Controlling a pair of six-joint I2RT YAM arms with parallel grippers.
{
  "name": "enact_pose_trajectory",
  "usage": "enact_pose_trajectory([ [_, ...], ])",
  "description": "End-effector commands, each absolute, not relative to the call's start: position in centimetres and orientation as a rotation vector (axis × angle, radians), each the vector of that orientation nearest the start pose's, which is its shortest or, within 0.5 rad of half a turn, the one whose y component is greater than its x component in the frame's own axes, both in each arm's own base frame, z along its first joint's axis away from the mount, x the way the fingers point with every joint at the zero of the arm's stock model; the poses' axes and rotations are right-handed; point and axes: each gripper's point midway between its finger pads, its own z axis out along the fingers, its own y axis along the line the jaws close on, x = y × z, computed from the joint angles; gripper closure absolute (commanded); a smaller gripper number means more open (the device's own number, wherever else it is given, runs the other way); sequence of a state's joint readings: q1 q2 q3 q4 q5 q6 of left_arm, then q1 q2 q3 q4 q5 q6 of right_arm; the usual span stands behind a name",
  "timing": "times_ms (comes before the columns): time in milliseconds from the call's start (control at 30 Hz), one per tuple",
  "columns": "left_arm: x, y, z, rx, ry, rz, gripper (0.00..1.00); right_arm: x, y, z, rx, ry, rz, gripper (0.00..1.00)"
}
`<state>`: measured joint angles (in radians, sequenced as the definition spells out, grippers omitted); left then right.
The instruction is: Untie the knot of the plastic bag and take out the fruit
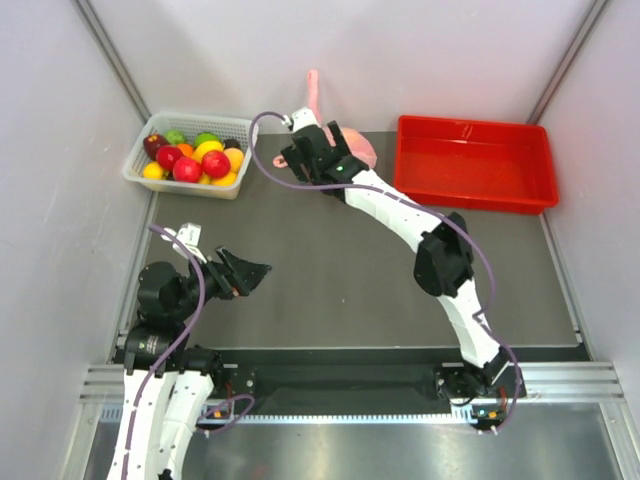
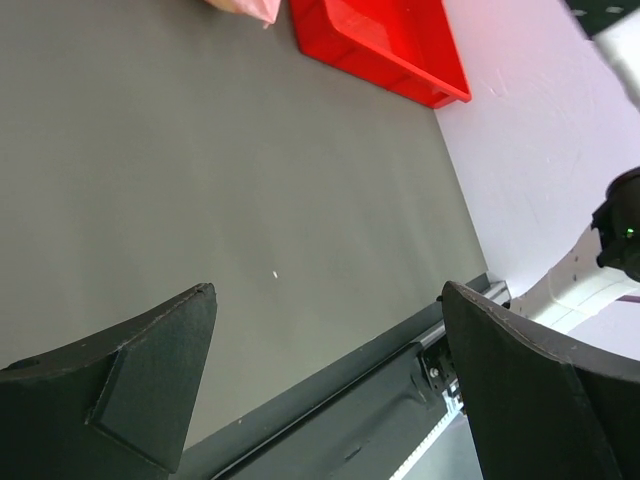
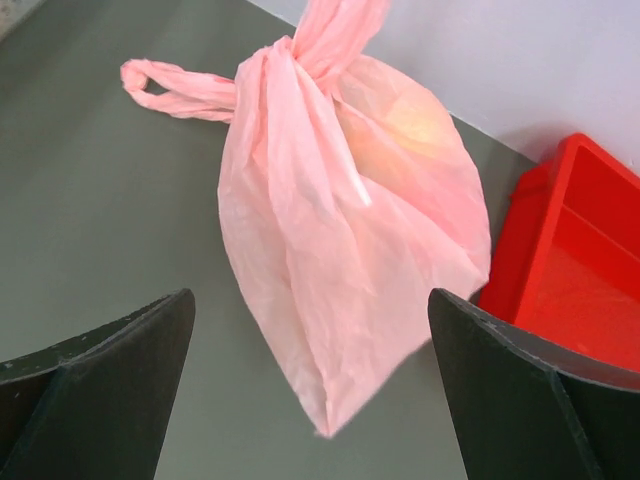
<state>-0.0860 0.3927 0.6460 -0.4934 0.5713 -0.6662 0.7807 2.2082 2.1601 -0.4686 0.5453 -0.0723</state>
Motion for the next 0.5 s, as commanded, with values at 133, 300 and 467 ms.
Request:
enact_pose_trajectory([
  [133, 17.8, -12.6, 24.3, -0.142, 1.905, -0.988, 0.01, 53.0, 38.2, 24.5, -0.482, 1.778, -0.113, 0.00],
  [300, 17.7, -12.2, 24.0, -0.155, 1.914, -0.958, 0.01, 55.0, 38.3, 19.9, -0.505, 1.832, -0.127, 0.00],
  [467, 17.7, -12.1, 23.5, -0.169, 1.924, -0.953, 0.01, 55.8, 37.6, 17.4, -0.533, 1.864, -0.154, 0.12],
])
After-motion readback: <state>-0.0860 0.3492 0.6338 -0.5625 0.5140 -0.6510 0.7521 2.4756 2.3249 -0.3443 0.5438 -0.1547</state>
